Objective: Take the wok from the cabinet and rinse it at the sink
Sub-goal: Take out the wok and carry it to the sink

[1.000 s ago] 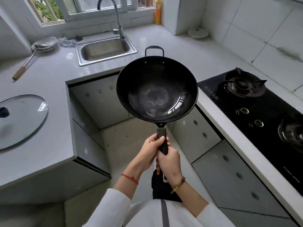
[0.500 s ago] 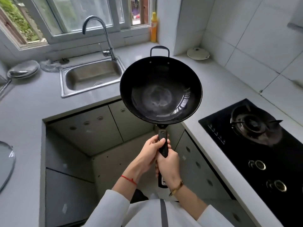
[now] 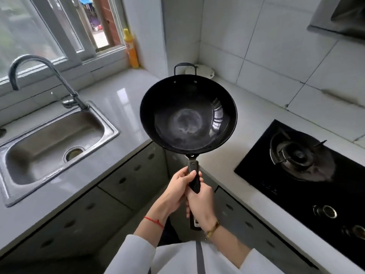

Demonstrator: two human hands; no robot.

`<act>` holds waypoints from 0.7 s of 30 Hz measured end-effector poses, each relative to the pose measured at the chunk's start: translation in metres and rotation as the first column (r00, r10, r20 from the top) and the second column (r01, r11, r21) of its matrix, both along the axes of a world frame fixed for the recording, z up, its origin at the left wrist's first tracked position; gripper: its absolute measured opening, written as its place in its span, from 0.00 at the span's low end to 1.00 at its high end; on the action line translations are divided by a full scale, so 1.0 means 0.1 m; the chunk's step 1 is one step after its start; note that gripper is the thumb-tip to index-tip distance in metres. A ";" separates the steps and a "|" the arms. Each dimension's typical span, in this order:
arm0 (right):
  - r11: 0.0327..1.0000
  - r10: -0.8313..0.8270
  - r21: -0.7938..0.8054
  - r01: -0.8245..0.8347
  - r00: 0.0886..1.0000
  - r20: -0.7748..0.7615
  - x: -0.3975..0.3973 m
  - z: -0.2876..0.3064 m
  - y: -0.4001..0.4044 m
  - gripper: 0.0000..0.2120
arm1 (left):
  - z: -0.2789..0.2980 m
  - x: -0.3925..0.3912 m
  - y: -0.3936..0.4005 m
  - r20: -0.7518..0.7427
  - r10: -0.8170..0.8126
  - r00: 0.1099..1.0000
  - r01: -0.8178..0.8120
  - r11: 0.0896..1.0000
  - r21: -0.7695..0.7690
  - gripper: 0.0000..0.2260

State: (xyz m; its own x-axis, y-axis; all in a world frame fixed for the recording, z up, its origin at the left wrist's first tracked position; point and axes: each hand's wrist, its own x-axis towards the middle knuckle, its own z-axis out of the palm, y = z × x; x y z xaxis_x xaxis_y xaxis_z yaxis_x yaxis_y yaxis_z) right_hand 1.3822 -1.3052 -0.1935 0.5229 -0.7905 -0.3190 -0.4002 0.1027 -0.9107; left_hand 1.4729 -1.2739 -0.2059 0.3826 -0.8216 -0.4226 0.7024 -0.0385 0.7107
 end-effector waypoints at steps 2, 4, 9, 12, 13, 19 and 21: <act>0.998 -0.057 0.026 0.057 0.998 0.013 0.29 0.00 -0.06 0.06 | 0.02 0.30 -0.11 -0.007 -0.067 0.998 0.067 0.998 -0.002 0.09; 0.993 -0.109 0.055 0.107 0.994 0.030 0.55 0.01 -0.11 0.05 | 0.07 0.59 -0.22 -0.021 -0.146 0.989 0.146 0.989 0.001 0.11; 0.959 -0.277 0.076 0.274 0.961 0.022 1.21 -0.01 -0.26 0.02 | 0.10 1.26 -0.53 -0.084 -0.305 0.948 0.308 0.951 0.016 0.14; 0.924 -0.375 0.082 0.374 0.927 0.002 1.53 -0.04 -0.36 0.02 | 0.09 1.56 -0.73 -0.096 -0.397 0.913 0.401 0.916 0.016 0.14; 0.913 -0.402 0.080 0.401 0.915 -0.001 1.62 -0.04 -0.39 0.03 | 0.08 1.64 -0.79 -0.095 -0.426 0.900 0.429 0.903 0.014 0.14; 0.824 -0.562 0.041 0.564 0.825 -0.062 1.98 -0.09 -0.62 0.06 | -0.02 1.95 -1.16 -0.132 -0.544 0.829 0.551 0.834 0.028 0.14; 0.800 -0.596 0.035 0.599 0.800 -0.077 2.05 -0.12 -0.68 0.04 | -0.08 2.01 -1.25 -0.143 -0.574 0.806 0.585 0.809 0.051 0.14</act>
State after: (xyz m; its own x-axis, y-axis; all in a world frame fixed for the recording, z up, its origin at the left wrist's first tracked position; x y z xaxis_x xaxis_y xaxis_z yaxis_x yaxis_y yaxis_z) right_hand 1.5871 -1.3735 -0.2057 -0.0686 -0.9201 -0.3856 -0.2956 0.3879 -0.8730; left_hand 1.6739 -1.3993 -0.2140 -0.2091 -0.8319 -0.5140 0.6052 -0.5230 0.6002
